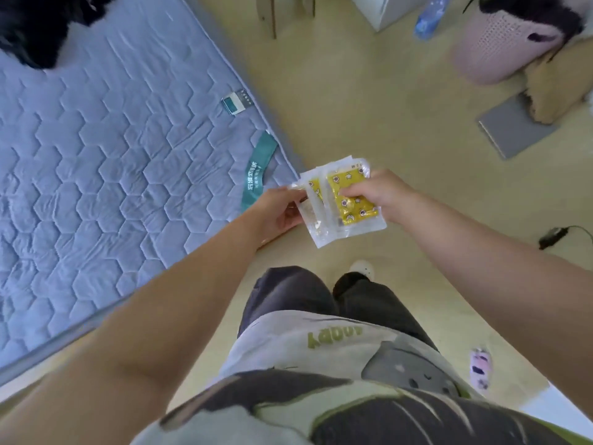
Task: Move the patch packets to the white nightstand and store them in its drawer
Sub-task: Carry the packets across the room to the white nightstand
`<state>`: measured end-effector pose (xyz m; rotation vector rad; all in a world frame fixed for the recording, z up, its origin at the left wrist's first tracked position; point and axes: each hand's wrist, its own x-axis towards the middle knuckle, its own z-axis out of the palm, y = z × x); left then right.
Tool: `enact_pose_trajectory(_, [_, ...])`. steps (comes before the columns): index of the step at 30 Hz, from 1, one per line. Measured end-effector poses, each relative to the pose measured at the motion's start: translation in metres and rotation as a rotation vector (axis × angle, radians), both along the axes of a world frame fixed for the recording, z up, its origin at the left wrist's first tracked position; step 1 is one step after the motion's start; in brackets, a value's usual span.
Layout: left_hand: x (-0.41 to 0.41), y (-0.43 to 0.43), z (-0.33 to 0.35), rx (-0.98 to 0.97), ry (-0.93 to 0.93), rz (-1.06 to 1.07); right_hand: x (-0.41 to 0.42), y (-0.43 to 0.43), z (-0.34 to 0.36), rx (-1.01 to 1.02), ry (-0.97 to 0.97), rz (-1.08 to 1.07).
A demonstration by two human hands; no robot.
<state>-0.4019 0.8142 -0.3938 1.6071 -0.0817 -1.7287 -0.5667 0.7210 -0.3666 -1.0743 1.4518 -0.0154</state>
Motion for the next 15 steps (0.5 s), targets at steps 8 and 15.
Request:
enact_pose_trajectory(8, [0.006, -0.123, -0.014, 0.059, 0.027, 0.347, 0.049, -0.175, -0.026, -0.049, 0.1, 0.391])
enact_pose_trajectory(15, [0.064, -0.269, -0.03, 0.028, 0.063, 0.53, 0.14, -0.34, -0.034, -0.103, 0.148, 0.596])
